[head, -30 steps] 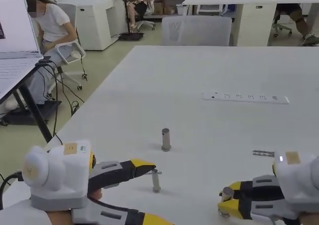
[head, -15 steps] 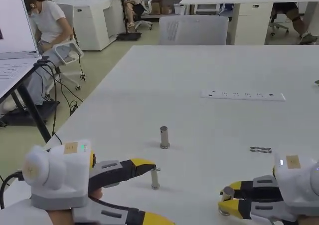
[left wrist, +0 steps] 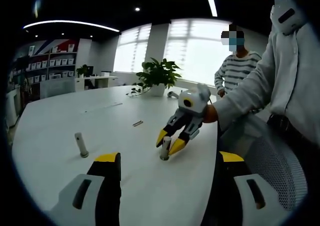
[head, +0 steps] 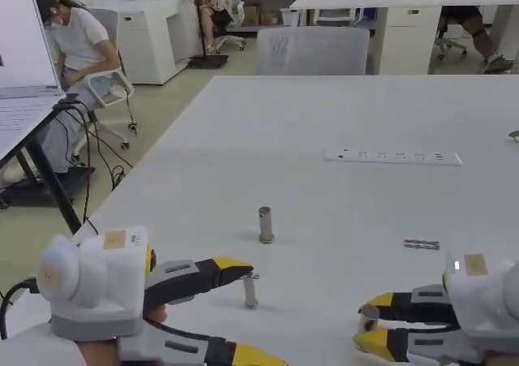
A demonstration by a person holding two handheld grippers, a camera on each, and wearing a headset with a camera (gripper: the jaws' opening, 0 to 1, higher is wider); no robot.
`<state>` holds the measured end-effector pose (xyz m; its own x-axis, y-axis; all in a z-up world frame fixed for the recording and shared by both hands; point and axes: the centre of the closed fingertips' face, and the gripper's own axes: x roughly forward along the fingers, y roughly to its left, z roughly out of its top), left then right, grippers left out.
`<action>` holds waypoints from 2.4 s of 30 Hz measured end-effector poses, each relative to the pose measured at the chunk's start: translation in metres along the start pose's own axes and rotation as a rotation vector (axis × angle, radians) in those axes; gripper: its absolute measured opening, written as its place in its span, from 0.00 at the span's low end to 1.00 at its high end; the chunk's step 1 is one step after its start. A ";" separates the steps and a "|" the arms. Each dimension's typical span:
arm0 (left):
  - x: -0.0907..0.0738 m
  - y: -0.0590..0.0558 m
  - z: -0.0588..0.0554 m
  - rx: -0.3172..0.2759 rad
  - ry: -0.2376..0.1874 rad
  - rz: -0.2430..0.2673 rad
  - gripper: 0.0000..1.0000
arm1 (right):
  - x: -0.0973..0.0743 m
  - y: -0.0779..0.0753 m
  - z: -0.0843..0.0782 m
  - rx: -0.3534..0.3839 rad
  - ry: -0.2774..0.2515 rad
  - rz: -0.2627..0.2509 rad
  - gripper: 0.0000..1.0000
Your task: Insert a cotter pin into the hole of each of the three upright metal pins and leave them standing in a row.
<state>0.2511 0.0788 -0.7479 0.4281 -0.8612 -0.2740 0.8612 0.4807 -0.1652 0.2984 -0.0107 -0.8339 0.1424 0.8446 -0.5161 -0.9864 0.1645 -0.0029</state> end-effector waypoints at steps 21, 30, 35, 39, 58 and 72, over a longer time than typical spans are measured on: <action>0.011 -0.002 0.000 -0.001 -0.010 -0.024 0.78 | -0.051 -0.025 -0.028 0.033 0.077 -0.034 0.29; 0.013 -0.002 -0.003 -0.007 -0.008 -0.031 0.78 | -0.067 -0.060 -0.031 0.032 0.134 -0.077 0.28; 0.015 -0.001 -0.005 -0.009 -0.004 -0.037 0.78 | -0.073 -0.079 -0.031 0.035 0.168 -0.091 0.28; 0.015 -0.001 -0.007 -0.008 0.006 -0.042 0.78 | -0.075 -0.095 -0.032 0.041 0.197 -0.100 0.30; -0.009 0.015 -0.019 -0.029 0.020 0.024 0.78 | -0.066 -0.154 -0.042 0.025 0.317 -0.107 0.29; -0.025 0.022 -0.024 -0.042 0.031 0.077 0.78 | -0.056 -0.176 -0.056 0.016 0.396 -0.082 0.24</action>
<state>0.2526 0.1143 -0.7673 0.4833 -0.8163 -0.3163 0.8134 0.5523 -0.1824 0.4590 -0.1152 -0.8527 0.1749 0.5670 -0.8049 -0.9711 0.2342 -0.0461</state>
